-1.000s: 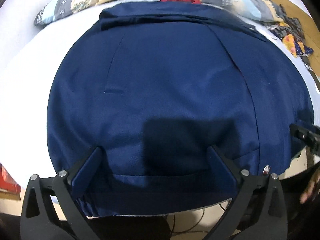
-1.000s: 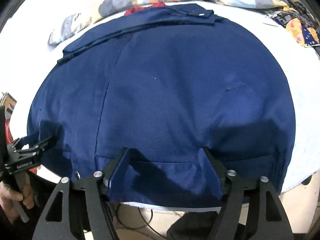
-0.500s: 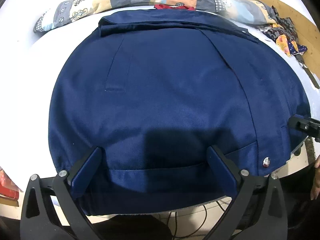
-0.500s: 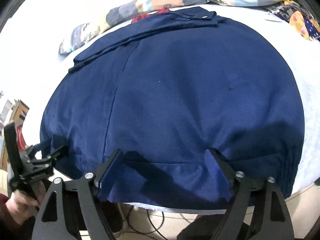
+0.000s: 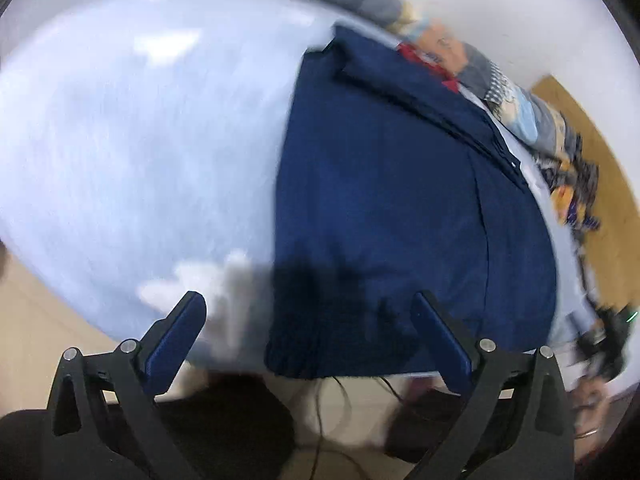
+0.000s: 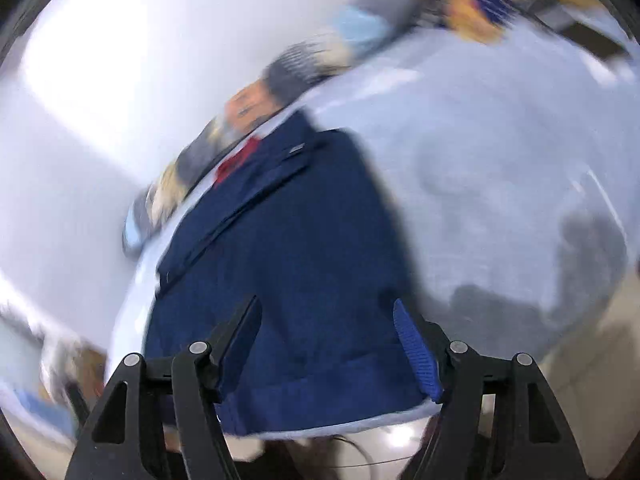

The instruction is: Fold large clothes

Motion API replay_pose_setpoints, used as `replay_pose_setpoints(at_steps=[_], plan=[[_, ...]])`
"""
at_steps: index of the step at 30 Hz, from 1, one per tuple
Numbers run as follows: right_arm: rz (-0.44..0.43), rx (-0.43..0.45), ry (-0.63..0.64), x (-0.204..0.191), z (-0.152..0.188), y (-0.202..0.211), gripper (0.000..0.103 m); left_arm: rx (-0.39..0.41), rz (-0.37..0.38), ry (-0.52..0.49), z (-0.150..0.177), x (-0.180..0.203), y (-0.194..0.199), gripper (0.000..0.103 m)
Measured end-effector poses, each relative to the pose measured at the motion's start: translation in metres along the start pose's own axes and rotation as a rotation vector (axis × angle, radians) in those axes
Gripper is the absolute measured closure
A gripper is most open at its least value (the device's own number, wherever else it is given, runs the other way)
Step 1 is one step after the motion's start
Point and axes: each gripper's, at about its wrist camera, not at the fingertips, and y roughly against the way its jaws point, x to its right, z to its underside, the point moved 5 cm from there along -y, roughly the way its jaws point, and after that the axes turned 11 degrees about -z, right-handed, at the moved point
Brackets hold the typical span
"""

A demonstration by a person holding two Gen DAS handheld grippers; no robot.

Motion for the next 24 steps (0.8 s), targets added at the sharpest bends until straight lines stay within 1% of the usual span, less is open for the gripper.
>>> replay_pose_setpoints(at_steps=[1, 2, 3, 5, 6, 8, 10, 13, 17, 19, 21, 22, 24], plan=[[-0.009, 0.003, -0.071, 0.014, -0.001, 0.001, 0.033, -0.026, 0.013, 0.011, 0.0, -0.003, -0.005, 0.002], [-0.005, 0.006, -0.102, 0.021, -0.001, 0.002, 0.033, -0.045, 0.018, 0.017, 0.0, -0.005, -0.01, 0.006], [-0.002, 0.012, -0.151, 0.031, 0.0, 0.002, 0.033, -0.054, 0.02, 0.022, 0.0, -0.006, -0.013, 0.008], [-0.014, 0.011, -0.222, 0.045, 0.003, 0.0, 0.033, -0.059, 0.01, 0.044, -0.001, -0.011, -0.017, 0.01], [-0.017, 0.011, -0.236, 0.048, 0.003, 0.0, 0.033, -0.067, 0.023, 0.06, -0.001, -0.012, -0.019, 0.017], [-0.019, 0.007, -0.243, 0.049, 0.004, -0.002, 0.032, -0.099, 0.07, 0.095, 0.0, -0.014, -0.025, 0.028], [-0.014, -0.011, -0.228, 0.046, 0.006, -0.007, 0.031, -0.108, 0.069, 0.104, 0.001, -0.012, -0.03, 0.029], [-0.009, -0.039, -0.212, 0.039, 0.009, -0.015, 0.031, -0.113, 0.053, 0.083, 0.0, -0.006, -0.034, 0.029], [0.023, -0.073, -0.199, 0.04, 0.012, -0.027, 0.031, -0.094, 0.041, 0.048, -0.002, 0.002, -0.038, 0.029], [0.032, -0.086, -0.207, 0.043, 0.014, -0.03, 0.031, -0.082, 0.045, 0.014, -0.001, 0.009, -0.037, 0.029], [0.04, -0.103, -0.216, 0.046, 0.016, -0.036, 0.031, -0.067, 0.094, -0.042, 0.002, 0.022, -0.032, 0.029], [0.043, -0.117, -0.218, 0.047, 0.018, -0.038, 0.031, -0.055, 0.105, -0.077, 0.004, 0.03, -0.028, 0.029], [0.053, -0.149, -0.21, 0.047, 0.022, -0.045, 0.031, -0.03, 0.071, -0.132, 0.005, 0.037, -0.027, 0.029]])
